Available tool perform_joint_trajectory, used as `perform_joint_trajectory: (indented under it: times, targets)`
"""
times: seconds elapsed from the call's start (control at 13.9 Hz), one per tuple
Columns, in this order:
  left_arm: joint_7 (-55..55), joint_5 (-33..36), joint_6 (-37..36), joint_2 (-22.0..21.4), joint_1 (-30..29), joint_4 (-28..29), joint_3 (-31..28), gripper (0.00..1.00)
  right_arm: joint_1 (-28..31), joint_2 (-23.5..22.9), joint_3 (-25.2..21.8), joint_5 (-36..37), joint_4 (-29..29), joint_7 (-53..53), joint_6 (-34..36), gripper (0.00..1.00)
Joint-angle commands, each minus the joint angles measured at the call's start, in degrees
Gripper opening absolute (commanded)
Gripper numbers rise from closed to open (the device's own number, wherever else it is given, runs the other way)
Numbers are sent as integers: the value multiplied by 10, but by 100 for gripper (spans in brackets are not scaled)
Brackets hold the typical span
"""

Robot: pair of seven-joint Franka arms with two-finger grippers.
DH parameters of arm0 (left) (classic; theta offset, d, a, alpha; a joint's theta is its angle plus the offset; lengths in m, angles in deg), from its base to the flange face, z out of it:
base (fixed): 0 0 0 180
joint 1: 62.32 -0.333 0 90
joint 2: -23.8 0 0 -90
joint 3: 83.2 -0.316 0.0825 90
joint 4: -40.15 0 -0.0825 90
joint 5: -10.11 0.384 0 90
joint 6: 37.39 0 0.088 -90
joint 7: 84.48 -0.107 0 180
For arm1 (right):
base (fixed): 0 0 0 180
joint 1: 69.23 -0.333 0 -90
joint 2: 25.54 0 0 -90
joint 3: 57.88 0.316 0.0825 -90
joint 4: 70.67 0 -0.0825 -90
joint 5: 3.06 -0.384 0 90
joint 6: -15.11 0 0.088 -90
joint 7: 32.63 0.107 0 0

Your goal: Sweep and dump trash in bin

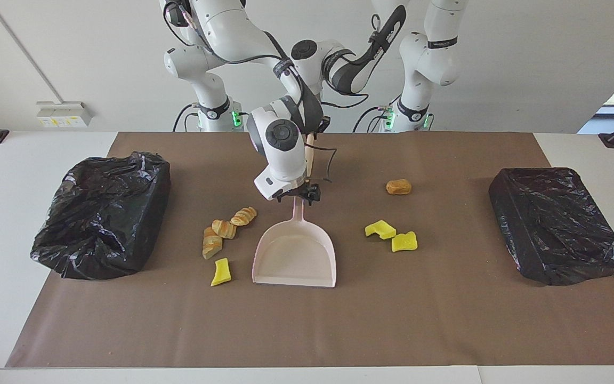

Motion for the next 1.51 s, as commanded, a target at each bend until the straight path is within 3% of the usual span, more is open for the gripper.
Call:
perform_joint_trajectory:
  times: [0.0, 0.07, 0.14, 0.36, 0.58, 0.86, 1.01, 1.08, 1.22, 1.44]
  targets:
    - [13, 39, -98, -54, -32, 4, 2, 0, 3, 15, 2, -4, 14, 0, 5, 50]
    - [14, 42, -127, -67, -55, 4, 4, 0, 7, 14, 3, -6, 14, -4, 7, 3]
    - [14, 43, -158, -82, -79, 5, 2, 0, 7, 14, 3, -10, 13, -4, 7, 0]
    - [15, 53, -223, -123, -138, 9, 4, 0, 7, 33, 2, 0, 4, -24, 10, 0]
    - [84, 53, -225, -132, -180, 31, 4, 0, 7, 73, 1, 20, 5, -42, 3, 0]
    - [204, 50, -186, -147, -213, 68, 5, 0, 8, 134, 0, 38, 27, -251, 74, 0]
    - [254, 40, -149, -143, -217, 95, 5, 0, 6, 160, 2, 74, 61, -327, 70, 0]
    - [260, 27, -127, -141, -218, 107, 4, 0, 6, 167, 2, 78, 80, -422, 63, 0]
    - [256, 7, -113, -138, -258, 114, 4, 0, 26, 167, 1, 78, 103, -615, 35, 0]
    - [231, 1, -87, -117, -283, 118, 4, 0, 20, 145, 2, 110, 106, -665, 1, 0]
